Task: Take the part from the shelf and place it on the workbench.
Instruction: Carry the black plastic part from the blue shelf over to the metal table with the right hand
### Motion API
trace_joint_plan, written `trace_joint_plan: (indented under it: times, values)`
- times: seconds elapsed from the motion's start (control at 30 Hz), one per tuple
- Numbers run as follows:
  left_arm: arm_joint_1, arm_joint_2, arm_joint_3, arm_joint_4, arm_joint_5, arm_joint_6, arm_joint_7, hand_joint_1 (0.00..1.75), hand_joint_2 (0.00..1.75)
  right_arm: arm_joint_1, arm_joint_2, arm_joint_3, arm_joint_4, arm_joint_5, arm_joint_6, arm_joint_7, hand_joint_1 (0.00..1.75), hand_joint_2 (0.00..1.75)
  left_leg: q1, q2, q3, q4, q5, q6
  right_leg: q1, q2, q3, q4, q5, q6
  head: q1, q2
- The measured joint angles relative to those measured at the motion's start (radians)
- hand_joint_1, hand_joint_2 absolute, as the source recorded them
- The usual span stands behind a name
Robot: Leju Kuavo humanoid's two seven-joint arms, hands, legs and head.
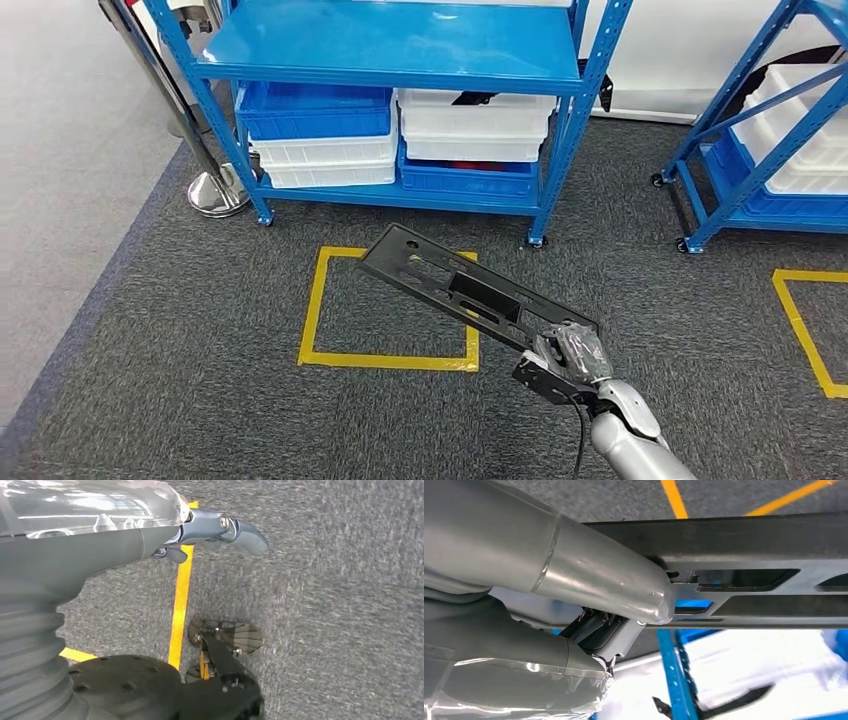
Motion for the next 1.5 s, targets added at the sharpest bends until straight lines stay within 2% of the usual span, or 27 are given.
trace_joint_plan:
  times: [0.07,0.13,0.17,0.2,0.23,0.3,0.37,0.43,0.5,0.57,0.63,0.67,0.7,0.73,0.8,0.87,0.93,0.97,1.03,1.1,1.17,1.2,1.23,1.3,1.37,1.43,1.5]
  values:
    - [-0.003,0.0,0.0,0.0,0.0,0.0,0.001,0.0,1.75,0.001,-0.008,0.0,-0.007,0.003,0.0,0.0,1.64,0.0,0.006,0.04,-0.058,0.127,-0.062,-0.009,0.003,-0.024,0.003,-0.001,-0.002,-0.006,0.0,0.0]
    - [-0.004,0.0,0.0,0.0,0.001,0.0,0.004,0.0,1.75,0.003,-0.016,0.0,-0.015,0.007,0.001,0.002,1.64,0.0,0.014,0.049,-0.101,0.217,-0.088,-0.016,0.005,-0.049,0.005,0.0,-0.005,-0.007,0.0,0.0]
    - [-0.003,0.0,0.001,0.0,0.001,0.0,0.006,0.0,1.75,0.005,-0.021,-0.001,-0.021,0.008,0.001,0.004,1.64,0.0,0.016,0.052,-0.096,0.208,-0.074,-0.018,0.005,-0.061,0.006,0.0,-0.007,-0.006,0.0,0.0]
    - [-0.003,0.0,0.001,0.0,0.002,0.0,0.007,0.0,1.75,0.006,-0.026,-0.002,-0.03,0.009,0.001,0.005,1.64,0.0,0.018,0.057,-0.071,0.161,-0.045,-0.019,0.005,-0.071,0.008,0.0,-0.008,-0.004,0.0,0.0]
    - [-0.003,0.0,0.001,0.0,0.002,0.0,0.008,0.0,1.75,0.007,-0.031,-0.005,-0.04,0.009,0.001,0.006,1.64,0.0,0.018,0.069,-0.033,0.089,-0.01,-0.017,0.005,-0.082,0.012,0.0,-0.011,-0.001,0.0,0.0]
    - [-0.007,-0.001,0.002,0.0,0.003,0.001,0.008,0.0,1.75,0.012,-0.045,-0.016,-0.07,0.006,0.002,0.006,1.64,0.0,0.011,0.098,0.03,-0.029,0.026,-0.006,0.008,-0.101,0.018,0.0,-0.015,0.008,0.0,0.0]
    - [-0.007,-0.002,0.002,0.0,0.005,0.002,0.009,0.0,1.75,0.021,-0.06,-0.031,-0.11,-0.002,0.008,0.005,1.64,0.0,0.002,0.104,0.043,-0.061,0.026,0.007,0.013,-0.118,0.022,-0.002,-0.018,0.019,0.0,0.0]
    - [-0.003,-0.003,0.002,0.0,0.007,0.002,0.009,0.0,1.75,0.029,-0.071,-0.045,-0.149,-0.013,0.017,0.002,1.64,0.0,0.004,0.085,0.043,-0.068,0.031,0.019,0.012,-0.128,0.026,-0.004,-0.021,0.032,0.0,0.0]
    - [-0.002,-0.004,0.003,0.0,0.007,0.002,0.01,0.0,1.75,0.039,-0.083,-0.062,-0.189,-0.024,0.029,-0.003,1.64,0.0,0.009,0.068,0.048,-0.08,0.038,0.032,0.008,-0.088,0.016,0.026,-0.046,0.04,0.0,0.0]
    - [-0.006,-0.005,0.003,0.0,0.007,0.001,0.011,0.0,1.75,0.056,-0.099,-0.081,-0.228,-0.04,0.047,-0.01,1.64,0.0,0.011,0.047,0.049,-0.086,0.043,0.04,0.006,-0.032,-0.037,0.137,-0.108,0.041,0.0,0.0]
    - [-0.008,-0.007,0.003,0.0,0.007,0.0,0.015,0.0,1.75,0.076,-0.109,-0.098,-0.255,-0.054,0.065,-0.014,1.64,0.0,0.01,0.022,0.049,-0.084,0.043,0.042,0.007,-0.016,-0.104,0.263,-0.151,0.041,0.0,0.0]
    - [-0.008,-0.008,0.004,0.0,0.007,0.0,0.018,0.0,1.75,0.083,-0.111,-0.103,-0.265,-0.059,0.072,-0.015,1.64,0.0,0.01,0.009,0.049,-0.082,0.043,0.041,0.007,-0.015,-0.119,0.283,-0.144,0.041,0.0,0.0]
    - [-0.009,-0.008,0.004,0.0,0.006,0.0,0.021,0.0,1.75,0.086,-0.112,-0.108,-0.274,-0.062,0.078,-0.016,1.64,0.0,0.01,-0.004,0.049,-0.079,0.042,0.04,0.006,-0.014,-0.117,0.265,-0.117,0.041,0.0,0.0]
    - [-0.012,-0.009,0.004,0.0,0.006,0.0,0.024,0.0,1.75,0.087,-0.112,-0.112,-0.281,-0.066,0.085,-0.018,1.64,0.0,0.011,-0.017,0.049,-0.075,0.04,0.037,0.003,-0.009,-0.095,0.209,-0.075,0.042,0.0,0.0]
    - [-0.021,-0.011,0.005,0.0,0.005,0.0,0.027,0.0,1.75,0.082,-0.113,-0.121,-0.29,-0.076,0.098,-0.027,1.64,0.0,0.011,-0.04,0.043,-0.061,0.034,0.029,-0.006,0.032,-0.042,0.08,-0.014,0.043,0.0,0.0]
    - [-0.028,-0.011,0.006,0.0,0.003,0.0,0.028,0.0,1.75,0.075,-0.115,-0.126,-0.291,-0.086,0.109,-0.039,1.64,0.0,0.011,-0.062,0.032,-0.052,0.032,0.017,-0.008,0.061,-0.021,0.027,-0.003,0.038,0.0,0.0]
    - [-0.03,-0.011,0.008,0.0,0.002,0.0,0.028,0.0,1.75,0.068,-0.116,-0.126,-0.289,-0.091,0.113,-0.05,1.64,0.0,0.012,-0.082,0.024,-0.055,0.037,0.005,-0.005,0.042,-0.021,0.024,-0.002,0.025,0.0,0.0]
    - [-0.03,-0.01,0.009,0.0,0.001,0.0,0.028,0.0,1.75,0.063,-0.116,-0.126,-0.288,-0.092,0.112,-0.054,1.64,0.0,0.012,-0.075,0.021,-0.052,0.035,0.0,-0.006,0.031,-0.02,0.022,0.0,0.018,0.0,0.0]
    - [-0.033,-0.008,0.01,0.0,0.001,0.0,0.029,0.0,1.75,0.057,-0.114,-0.126,-0.287,-0.095,0.11,-0.059,1.64,0.0,0.01,-0.025,-0.004,0.003,0.001,-0.01,-0.007,0.006,-0.017,0.018,0.001,0.004,0.0,0.0]
    - [-0.039,-0.008,0.01,0.0,0.001,0.0,0.029,0.0,1.75,0.056,-0.114,-0.127,-0.285,-0.096,0.109,-0.062,1.64,0.0,0.01,0.033,-0.061,0.126,-0.061,-0.017,-0.001,-0.021,-0.015,0.018,-0.001,-0.004,0.0,0.0]
    - [-0.04,-0.009,0.01,0.0,0.001,0.0,0.029,0.0,1.75,0.057,-0.113,-0.127,-0.28,-0.096,0.109,-0.062,1.64,0.0,0.012,0.05,-0.104,0.216,-0.088,-0.019,0.005,-0.049,-0.014,0.018,-0.004,-0.007,0.0,0.0]
    - [-0.04,-0.009,0.011,0.0,0.001,0.0,0.03,0.0,1.75,0.056,-0.113,-0.126,-0.278,-0.095,0.109,-0.063,1.64,0.0,0.012,0.052,-0.102,0.212,-0.076,-0.017,0.007,-0.062,-0.013,0.018,-0.005,-0.008,0.0,0.0]
    - [-0.039,-0.009,0.012,0.0,0.001,0.001,0.031,0.0,1.75,0.055,-0.112,-0.126,-0.276,-0.093,0.108,-0.063,1.64,0.0,0.011,0.055,-0.079,0.17,-0.049,-0.012,0.01,-0.075,-0.011,0.018,-0.006,-0.009,0.0,0.0]
    - [-0.042,-0.009,0.015,0.0,-0.001,0.002,0.036,0.0,1.75,0.051,-0.108,-0.127,-0.275,-0.079,0.104,-0.06,1.64,0.0,0.0,0.091,-0.007,0.034,0.006,0.007,0.015,-0.096,-0.006,0.018,-0.01,-0.007,0.0,0.0]
    - [-0.046,-0.008,0.017,0.0,-0.008,0.003,0.045,0.0,1.75,0.05,-0.102,-0.13,-0.277,-0.06,0.099,-0.048,1.64,0.0,-0.014,0.125,0.034,-0.047,0.026,0.025,0.019,-0.116,-0.003,0.016,-0.012,-0.001,0.0,0.0]
    - [-0.047,-0.008,0.017,0.0,-0.018,0.002,0.055,0.0,1.75,0.068,-0.1,-0.14,-0.3,-0.047,0.105,-0.029,1.64,0.0,-0.019,0.11,0.039,-0.059,0.027,0.033,0.019,-0.138,0.004,0.012,-0.014,0.01,0.0,0.0]
    - [-0.04,-0.008,0.017,0.0,-0.025,0.001,0.062,0.0,1.75,0.109,-0.109,-0.16,-0.351,-0.045,0.118,-0.014,1.64,0.0,-0.012,0.084,0.048,-0.077,0.036,0.042,0.016,-0.121,0.009,0.021,-0.028,0.02,0.0,0.0]
